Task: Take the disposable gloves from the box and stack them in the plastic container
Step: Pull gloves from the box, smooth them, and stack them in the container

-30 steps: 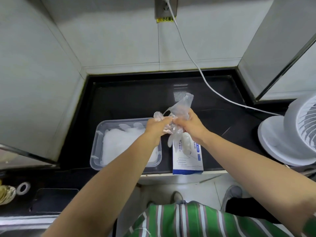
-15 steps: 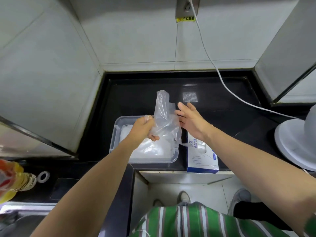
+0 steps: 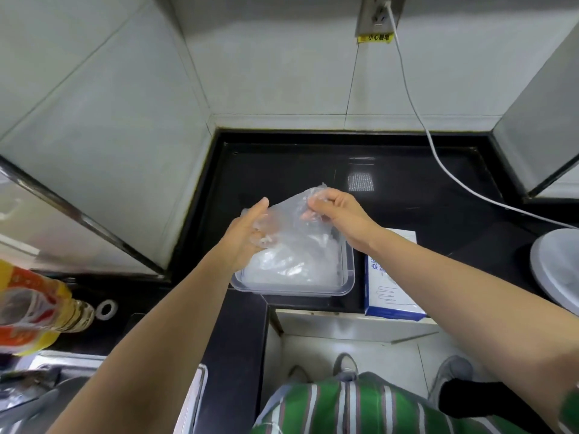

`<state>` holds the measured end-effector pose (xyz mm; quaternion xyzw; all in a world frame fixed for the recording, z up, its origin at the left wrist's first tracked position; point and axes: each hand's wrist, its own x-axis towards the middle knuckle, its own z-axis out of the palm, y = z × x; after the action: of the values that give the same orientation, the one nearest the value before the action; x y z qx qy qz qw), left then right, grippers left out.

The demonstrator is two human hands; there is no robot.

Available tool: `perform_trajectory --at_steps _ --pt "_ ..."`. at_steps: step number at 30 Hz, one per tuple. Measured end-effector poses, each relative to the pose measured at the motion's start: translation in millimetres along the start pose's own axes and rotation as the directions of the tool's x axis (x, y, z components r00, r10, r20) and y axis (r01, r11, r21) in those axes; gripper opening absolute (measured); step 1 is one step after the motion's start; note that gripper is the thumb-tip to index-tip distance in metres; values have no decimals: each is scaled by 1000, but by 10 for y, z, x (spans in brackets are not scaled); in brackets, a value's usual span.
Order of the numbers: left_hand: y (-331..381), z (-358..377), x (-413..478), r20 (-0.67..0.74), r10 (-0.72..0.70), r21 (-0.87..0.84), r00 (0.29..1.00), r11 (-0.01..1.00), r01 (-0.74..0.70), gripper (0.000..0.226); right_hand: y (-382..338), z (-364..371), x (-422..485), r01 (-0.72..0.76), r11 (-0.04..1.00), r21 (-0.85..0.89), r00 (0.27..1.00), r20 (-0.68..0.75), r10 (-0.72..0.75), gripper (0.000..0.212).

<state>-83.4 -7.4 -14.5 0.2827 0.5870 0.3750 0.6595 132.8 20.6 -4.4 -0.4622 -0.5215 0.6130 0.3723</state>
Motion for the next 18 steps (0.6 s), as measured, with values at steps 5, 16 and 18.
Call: perform_trajectory --at_steps 5,16,18 --pt "23 -17 -17 59 48 -104 997 994 -42 35 -94 199 25 134 986 96 978 -175 -115 9" --pt "-179 191 -86 -331 480 258 812 874 -411 24 260 304 -93 -83 992 -91 960 -275 55 30" --pt "-185 189 -82 -325 518 344 792 844 -411 28 253 301 -95 -96 993 -62 957 -280 75 30"
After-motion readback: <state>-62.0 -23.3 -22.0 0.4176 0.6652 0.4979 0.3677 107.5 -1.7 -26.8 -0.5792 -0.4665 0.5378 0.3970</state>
